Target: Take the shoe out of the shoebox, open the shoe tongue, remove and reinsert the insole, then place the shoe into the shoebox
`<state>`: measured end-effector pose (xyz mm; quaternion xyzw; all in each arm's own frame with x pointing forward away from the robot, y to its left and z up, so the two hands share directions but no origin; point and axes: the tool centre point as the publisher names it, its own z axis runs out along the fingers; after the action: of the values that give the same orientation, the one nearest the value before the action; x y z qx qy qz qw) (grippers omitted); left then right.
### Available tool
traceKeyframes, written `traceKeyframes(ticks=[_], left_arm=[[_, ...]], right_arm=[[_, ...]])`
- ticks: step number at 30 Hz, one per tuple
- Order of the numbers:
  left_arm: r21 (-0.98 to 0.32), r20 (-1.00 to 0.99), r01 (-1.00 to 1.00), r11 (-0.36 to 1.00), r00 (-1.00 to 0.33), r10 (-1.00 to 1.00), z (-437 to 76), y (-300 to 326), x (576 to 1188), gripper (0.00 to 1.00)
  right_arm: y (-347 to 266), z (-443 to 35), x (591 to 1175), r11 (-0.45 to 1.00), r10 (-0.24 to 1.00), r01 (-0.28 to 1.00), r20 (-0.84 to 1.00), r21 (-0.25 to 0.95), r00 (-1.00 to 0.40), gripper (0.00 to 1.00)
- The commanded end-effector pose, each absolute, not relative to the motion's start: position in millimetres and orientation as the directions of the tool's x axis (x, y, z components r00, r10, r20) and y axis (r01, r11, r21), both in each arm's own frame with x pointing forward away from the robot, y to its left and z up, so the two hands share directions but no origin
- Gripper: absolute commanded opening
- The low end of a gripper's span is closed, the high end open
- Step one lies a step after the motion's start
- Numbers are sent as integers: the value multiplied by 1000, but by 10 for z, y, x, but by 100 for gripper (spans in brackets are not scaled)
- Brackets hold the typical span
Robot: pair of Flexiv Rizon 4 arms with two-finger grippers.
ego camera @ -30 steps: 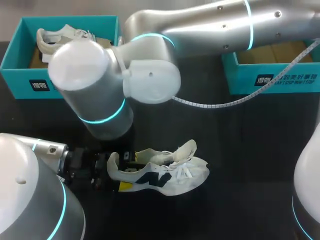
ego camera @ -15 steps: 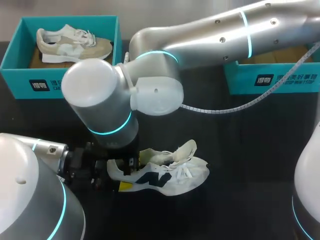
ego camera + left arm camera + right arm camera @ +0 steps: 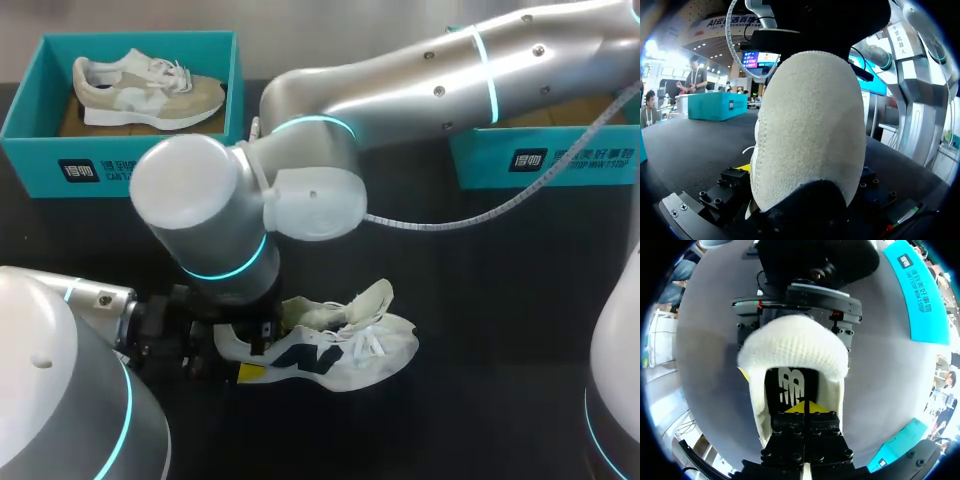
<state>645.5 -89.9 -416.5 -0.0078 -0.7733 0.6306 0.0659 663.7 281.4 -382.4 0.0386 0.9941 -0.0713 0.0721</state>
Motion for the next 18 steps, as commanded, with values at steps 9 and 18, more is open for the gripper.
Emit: traceKeyframes(ticks=[9, 18], left_arm=[[-976, 92, -71, 204, -991, 96, -4189, -887, 6459, 0], [-976, 92, -71, 204, -991, 96, -4189, -887, 6459, 0]], right_arm=[[2603, -3857, 6570, 984, 107, 124, -130, -129, -986, 0], [2516, -3871, 6597, 979, 126, 143, -119, -148, -985, 0]])
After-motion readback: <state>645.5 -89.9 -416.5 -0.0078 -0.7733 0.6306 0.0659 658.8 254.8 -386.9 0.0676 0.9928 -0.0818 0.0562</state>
